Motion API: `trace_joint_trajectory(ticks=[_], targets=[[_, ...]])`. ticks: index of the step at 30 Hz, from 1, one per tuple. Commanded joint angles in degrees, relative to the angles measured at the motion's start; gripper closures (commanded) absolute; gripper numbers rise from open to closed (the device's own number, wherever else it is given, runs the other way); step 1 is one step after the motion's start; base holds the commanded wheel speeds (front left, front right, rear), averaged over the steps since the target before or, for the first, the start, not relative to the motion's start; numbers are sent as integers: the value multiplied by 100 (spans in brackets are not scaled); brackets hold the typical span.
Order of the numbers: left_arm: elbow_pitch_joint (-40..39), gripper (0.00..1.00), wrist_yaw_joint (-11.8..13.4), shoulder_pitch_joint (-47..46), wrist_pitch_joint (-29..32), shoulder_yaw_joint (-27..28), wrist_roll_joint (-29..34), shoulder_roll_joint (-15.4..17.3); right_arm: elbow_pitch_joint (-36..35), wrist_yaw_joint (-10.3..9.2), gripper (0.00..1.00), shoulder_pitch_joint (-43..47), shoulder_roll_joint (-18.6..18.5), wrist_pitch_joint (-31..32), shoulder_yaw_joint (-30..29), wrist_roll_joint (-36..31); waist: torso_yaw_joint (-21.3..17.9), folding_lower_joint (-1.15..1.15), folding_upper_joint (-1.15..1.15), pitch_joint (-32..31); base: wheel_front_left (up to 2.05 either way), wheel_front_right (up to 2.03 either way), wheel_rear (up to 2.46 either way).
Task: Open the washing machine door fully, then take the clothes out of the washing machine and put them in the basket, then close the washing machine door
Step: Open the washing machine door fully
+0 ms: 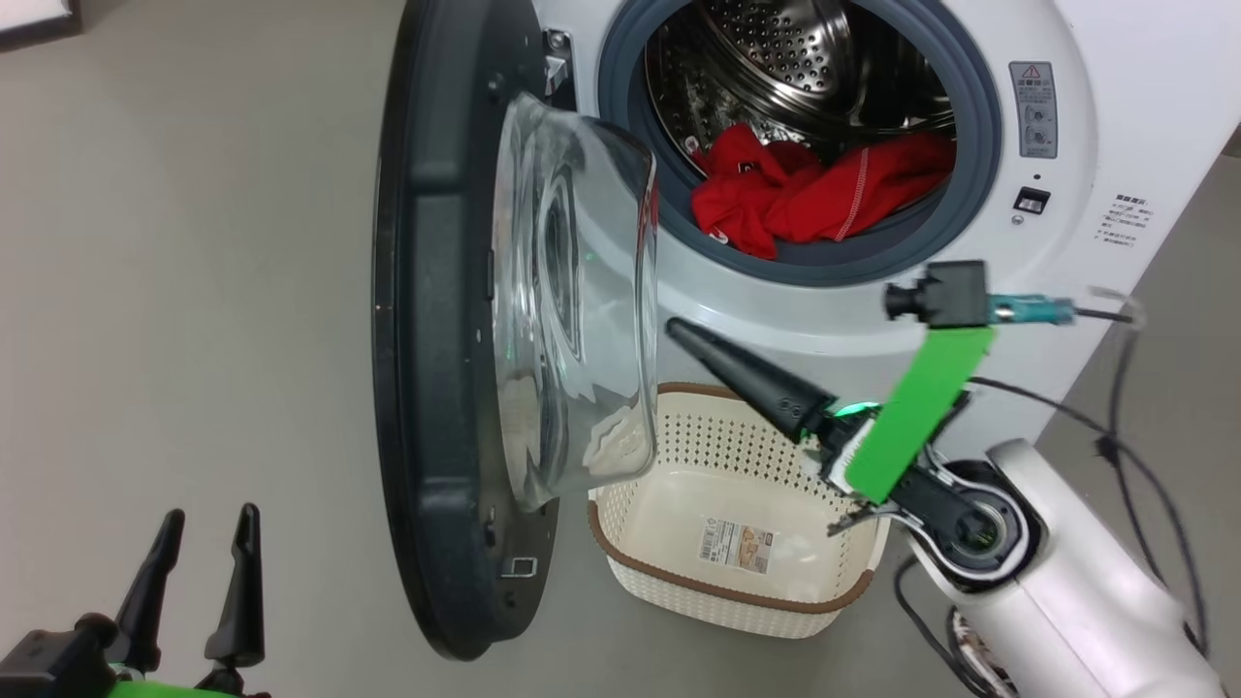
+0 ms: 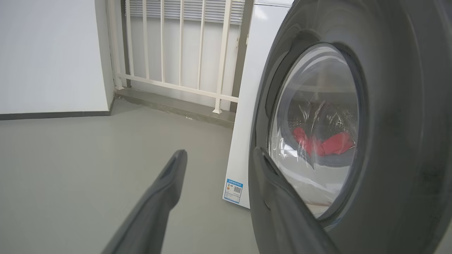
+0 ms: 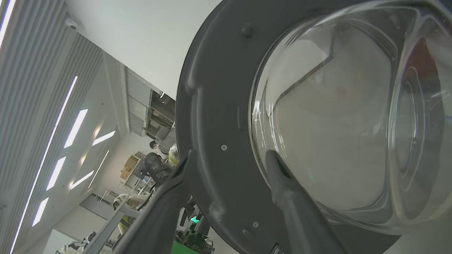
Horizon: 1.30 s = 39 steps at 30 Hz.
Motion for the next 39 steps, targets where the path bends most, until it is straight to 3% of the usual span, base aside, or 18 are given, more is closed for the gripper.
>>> trace_joint_trajectory(ticks=[1,9,16,20,23,32,39], targets=[[-161,0,-17,-96,-47,233,43,130,-280,10,0,63,-35,-282,-6,-311,-9,0,0,2,0,0,0],[-204,0,-17,-108,-47,262,43,106,-696,10,0,460,-457,-2037,112,-1855,-24,0,0,31,0,0,0],[-197,0,-17,-99,-47,211,46,83,-323,10,0,947,-697,-3472,118,-2774,41,0,0,-11,0,0,0],[-205,0,-17,-74,-47,210,40,91,-24,10,0,1270,-726,-3648,-84,-3490,72,0,0,-23,0,0,0],[-218,0,-17,-52,-47,241,29,109,29,10,0,1504,-445,-3661,-465,-3801,64,0,0,-20,0,0,0],[-225,0,-17,-68,-47,260,18,133,170,10,0,2036,159,-3665,-1445,-5620,70,0,0,-2,0,0,0],[-223,0,-17,-91,-47,297,9,135,284,10,0,2212,394,-3665,-1706,-6374,50,0,0,49,0,0,0]])
